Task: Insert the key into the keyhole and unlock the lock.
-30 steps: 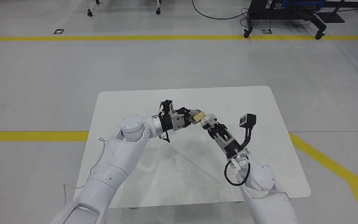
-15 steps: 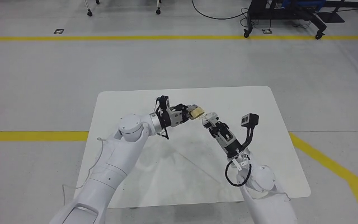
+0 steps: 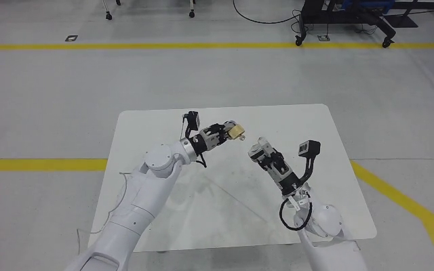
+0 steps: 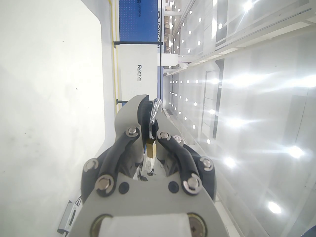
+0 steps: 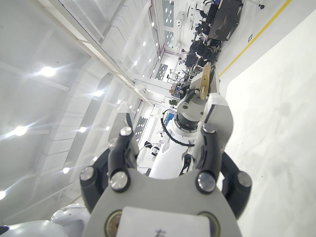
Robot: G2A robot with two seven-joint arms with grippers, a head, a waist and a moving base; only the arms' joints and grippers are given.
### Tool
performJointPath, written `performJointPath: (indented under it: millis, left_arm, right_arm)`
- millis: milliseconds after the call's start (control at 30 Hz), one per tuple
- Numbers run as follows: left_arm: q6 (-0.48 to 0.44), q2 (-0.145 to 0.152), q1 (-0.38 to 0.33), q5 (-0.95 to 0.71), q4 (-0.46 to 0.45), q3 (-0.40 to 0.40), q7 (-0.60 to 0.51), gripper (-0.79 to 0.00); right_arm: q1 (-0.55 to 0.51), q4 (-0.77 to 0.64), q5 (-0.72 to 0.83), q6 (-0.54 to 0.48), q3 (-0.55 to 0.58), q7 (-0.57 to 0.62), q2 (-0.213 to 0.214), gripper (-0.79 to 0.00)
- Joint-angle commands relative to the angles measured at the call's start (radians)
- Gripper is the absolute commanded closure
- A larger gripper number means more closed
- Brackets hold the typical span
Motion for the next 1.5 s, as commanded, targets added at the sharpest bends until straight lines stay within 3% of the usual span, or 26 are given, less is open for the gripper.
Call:
performJointPath:
  millis: [0,67,100,133,167,200,433,567,833,1067,1333,1467]
  left_arm:
    - [-0.001,0.001,0.004,0.016,-0.007,0.003,0.007,0.0]
    - [-0.035,0.007,0.025,0.082,-0.051,0.0,0.062,0.0]
    - [-0.051,0.009,0.039,0.09,-0.075,-0.006,0.073,0.0]
    - [-0.07,0.013,0.052,0.111,-0.095,-0.012,0.092,0.0]
    - [-0.091,0.015,0.067,0.116,-0.115,-0.016,0.097,0.0]
    - [-0.106,0.016,0.081,0.102,-0.129,-0.023,0.098,0.0]
    - [-0.13,0.016,0.095,0.058,-0.129,-0.027,0.062,0.0]
    - [-0.144,0.013,0.089,0.056,-0.118,-0.016,0.055,0.0]
    - [-0.147,0.012,0.084,0.089,-0.12,0.002,0.045,0.0]
    - [-0.151,0.014,0.086,0.102,-0.129,0.0,0.044,0.0]
    - [-0.179,0.016,0.088,0.113,-0.127,-0.003,0.051,0.0]
    - [-0.199,0.017,0.084,0.118,-0.117,-0.007,0.052,0.0]
  right_arm:
    - [0.0,0.0,0.0,0.0,0.0,0.0,0.0,-0.785]
    - [-0.003,0.006,0.031,0.019,-0.006,-0.005,-0.002,-0.785]
    - [0.001,0.014,0.053,0.037,-0.007,-0.003,-0.002,-0.453]
    - [0.002,0.024,0.098,0.065,-0.014,0.012,-0.004,-0.256]
    - [0.008,0.032,0.173,0.102,-0.02,0.044,-0.005,-0.086]
    - [0.017,0.043,0.235,0.133,-0.02,0.081,-0.006,-0.022]
    - [0.078,0.121,0.408,0.24,-0.018,0.2,-0.006,-0.08]
    - [0.092,0.136,0.448,0.258,-0.019,0.195,-0.007,-0.022]
    - [0.111,0.159,0.436,0.254,-0.037,0.176,-0.009,-0.071]
    - [0.116,0.164,0.43,0.251,-0.044,0.164,-0.009,0.0]
    - [0.123,0.193,0.59,0.305,-0.043,0.194,-0.015,0.0]
    - [0.129,0.214,0.703,0.382,-0.037,0.226,-0.016,0.0]
